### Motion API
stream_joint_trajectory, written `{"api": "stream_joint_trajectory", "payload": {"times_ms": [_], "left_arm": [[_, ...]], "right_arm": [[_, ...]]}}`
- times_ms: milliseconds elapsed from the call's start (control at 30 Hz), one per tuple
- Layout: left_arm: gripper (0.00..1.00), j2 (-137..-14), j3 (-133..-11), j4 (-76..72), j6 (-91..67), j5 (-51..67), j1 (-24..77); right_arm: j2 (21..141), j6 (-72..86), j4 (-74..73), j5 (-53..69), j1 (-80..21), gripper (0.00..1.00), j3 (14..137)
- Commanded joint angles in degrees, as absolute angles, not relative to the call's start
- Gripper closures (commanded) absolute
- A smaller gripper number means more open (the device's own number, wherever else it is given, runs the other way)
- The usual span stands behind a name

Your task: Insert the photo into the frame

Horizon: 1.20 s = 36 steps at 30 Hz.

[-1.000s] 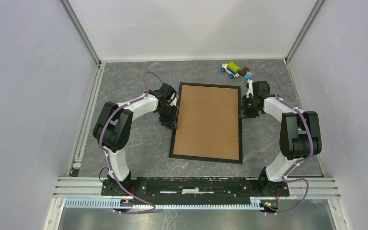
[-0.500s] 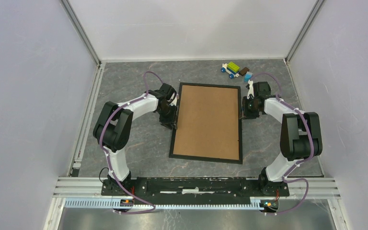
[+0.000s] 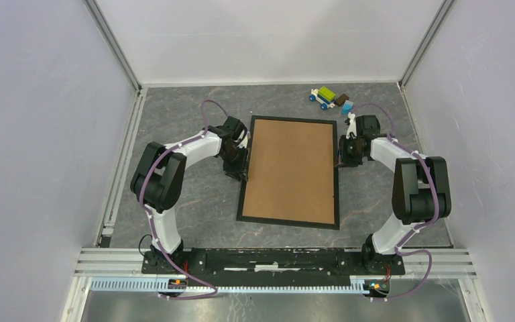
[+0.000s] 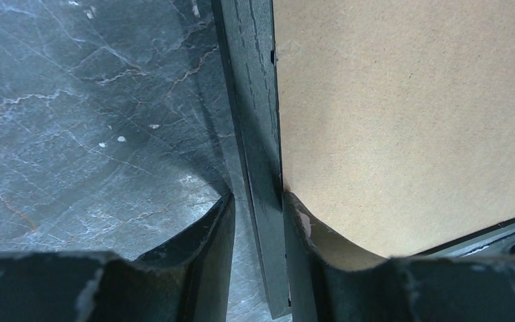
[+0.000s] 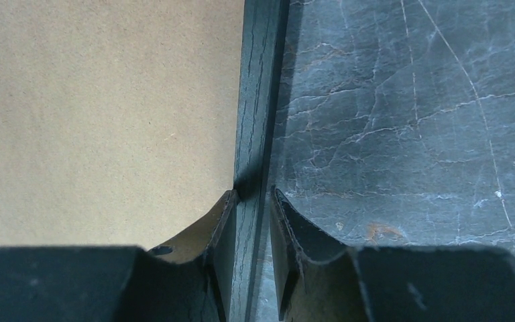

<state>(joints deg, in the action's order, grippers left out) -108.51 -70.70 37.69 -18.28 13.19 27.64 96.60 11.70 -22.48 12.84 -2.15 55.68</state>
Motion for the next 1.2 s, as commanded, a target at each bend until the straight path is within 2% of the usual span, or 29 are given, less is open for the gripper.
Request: {"api": "stream_joint_trajectory", "payload": {"times_ms": [0, 233, 567, 633, 700, 800, 867, 1033, 1167], "left_arm": [[0.61, -113.6, -68.2, 39.8, -14.9, 11.9, 29.9], [0.61, -113.8, -68.4, 39.9, -14.7, 11.9, 30.1], [0.61, -114.4, -68.7, 40.4, -14.3, 11.0, 30.3], [0.61, -114.6, -69.2, 40.8, -14.2, 10.4, 30.4], [0.61, -114.7, -69.5, 41.1, -14.0, 10.7, 30.4], [0.60, -113.8, -69.3, 41.0, -14.0, 11.4, 30.3], [0.58, -113.3, -68.7, 41.4, -13.5, 11.1, 30.3], [0.55, -113.8, -69.8, 44.6, -12.5, 7.5, 30.4], [0.54, -113.9, -69.3, 44.6, -13.9, 6.1, 30.4]], "right_arm": [[100.0, 11.8, -22.4, 10.5, -2.4, 0.70, 56.2], [101.3, 12.3, -23.1, 7.3, -4.2, 0.70, 55.0], [110.3, 14.1, -27.7, -11.8, -10.1, 0.66, 57.0], [110.5, 13.0, -27.0, -4.4, -10.1, 0.63, 57.0], [104.0, 12.8, -24.2, 7.0, -8.6, 0.58, 56.6], [95.7, 14.3, -21.8, 11.3, -6.0, 0.47, 59.8], [94.6, 13.9, -23.2, 12.1, -4.5, 0.45, 63.8], [98.9, 12.1, -25.3, 14.6, -2.7, 0.47, 70.8], [102.4, 12.1, -26.1, 13.2, -2.6, 0.54, 75.1]]}}
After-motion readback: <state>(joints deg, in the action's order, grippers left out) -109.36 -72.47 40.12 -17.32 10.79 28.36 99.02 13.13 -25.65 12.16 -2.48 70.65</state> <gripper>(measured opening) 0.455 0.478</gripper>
